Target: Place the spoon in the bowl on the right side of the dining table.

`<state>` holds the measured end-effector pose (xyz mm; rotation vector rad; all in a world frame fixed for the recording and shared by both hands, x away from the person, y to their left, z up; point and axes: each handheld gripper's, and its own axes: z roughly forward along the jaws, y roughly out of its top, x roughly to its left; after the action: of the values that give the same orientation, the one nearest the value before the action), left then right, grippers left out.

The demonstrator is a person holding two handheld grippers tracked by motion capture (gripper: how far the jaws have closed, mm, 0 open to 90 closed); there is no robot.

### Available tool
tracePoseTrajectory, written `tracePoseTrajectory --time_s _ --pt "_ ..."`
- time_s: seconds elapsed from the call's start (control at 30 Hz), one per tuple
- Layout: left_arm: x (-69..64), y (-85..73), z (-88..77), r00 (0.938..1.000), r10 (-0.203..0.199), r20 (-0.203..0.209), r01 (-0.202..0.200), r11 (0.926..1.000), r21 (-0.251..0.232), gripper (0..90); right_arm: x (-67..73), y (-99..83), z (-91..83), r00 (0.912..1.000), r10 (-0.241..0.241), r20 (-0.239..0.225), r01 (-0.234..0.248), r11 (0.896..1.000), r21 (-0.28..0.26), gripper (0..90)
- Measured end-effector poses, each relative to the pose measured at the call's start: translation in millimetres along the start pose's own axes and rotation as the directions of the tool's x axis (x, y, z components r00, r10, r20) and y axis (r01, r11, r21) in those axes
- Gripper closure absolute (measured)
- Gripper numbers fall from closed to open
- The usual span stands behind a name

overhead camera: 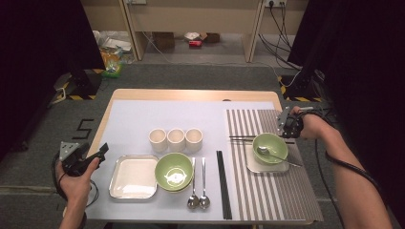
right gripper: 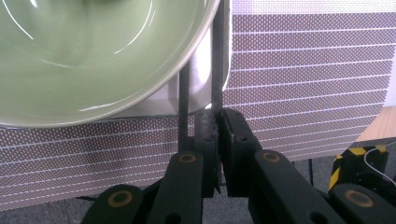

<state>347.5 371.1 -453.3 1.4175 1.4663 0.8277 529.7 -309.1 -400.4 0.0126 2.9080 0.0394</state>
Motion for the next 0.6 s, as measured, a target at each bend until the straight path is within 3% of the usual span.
tracePoseTrajectory --time_s 0.6 --pt "-1.0 -0.5 1.0 1.0000 0.004 0.003 -0.004 1.0000 0.005 24.5 1.1 -3.5 5.8 0.9997 -0.008 -0.024 0.008 1.000 -0.002 85.5"
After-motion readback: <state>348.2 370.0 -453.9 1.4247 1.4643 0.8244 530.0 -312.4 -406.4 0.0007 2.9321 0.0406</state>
